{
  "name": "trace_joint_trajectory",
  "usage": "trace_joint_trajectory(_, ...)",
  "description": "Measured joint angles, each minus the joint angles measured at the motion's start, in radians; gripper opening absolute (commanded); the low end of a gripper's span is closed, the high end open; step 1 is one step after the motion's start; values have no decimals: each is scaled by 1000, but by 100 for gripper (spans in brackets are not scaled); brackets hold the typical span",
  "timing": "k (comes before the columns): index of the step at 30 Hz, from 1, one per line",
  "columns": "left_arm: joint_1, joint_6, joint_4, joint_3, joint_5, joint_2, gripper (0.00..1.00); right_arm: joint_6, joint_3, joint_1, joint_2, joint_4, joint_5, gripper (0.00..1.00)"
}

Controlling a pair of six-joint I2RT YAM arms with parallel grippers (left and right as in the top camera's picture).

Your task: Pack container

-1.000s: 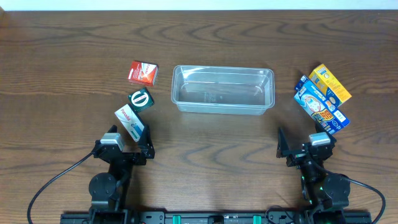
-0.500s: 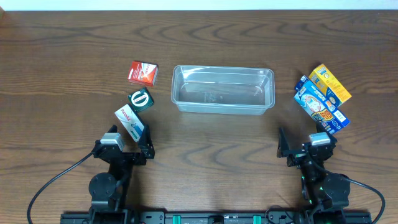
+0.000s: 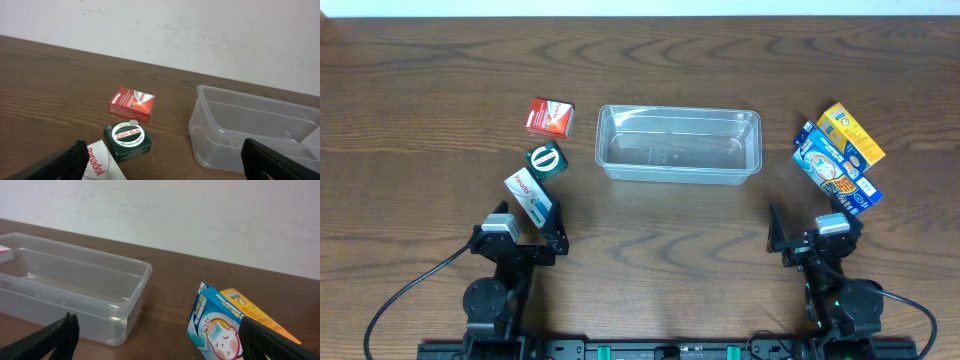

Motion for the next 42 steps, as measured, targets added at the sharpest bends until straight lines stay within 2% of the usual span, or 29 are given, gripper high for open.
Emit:
trace_joint_trajectory(8,0,0,0,0,0,0,98,58,6,0,4,5,-76,99)
trace_joint_trajectory(13,0,0,0,0,0,0,98,89,123,0,102,-76,-90,99)
trace_joint_trajectory(17,0,0,0,0,0,0,98,84,353,0,285,-172,-85,99)
trace_joint_trajectory(21,0,0,0,0,0,0,98,74,648,0,561,-323,-85,99)
trace_joint_trajectory(28,0,0,0,0,0,0,98,36,1320,0,1122,-916,-86,99)
trace_joint_trajectory(32,0,0,0,0,0,0,98,0,1648,0,1350,-1130,-85,99)
trace_joint_trajectory(35,0,0,0,0,0,0,98,-10,1756,0,1438,-1192,-67,99)
trace_joint_trajectory(42,0,0,0,0,0,0,98,-1,1762,-88,1571,-1257,-7,99)
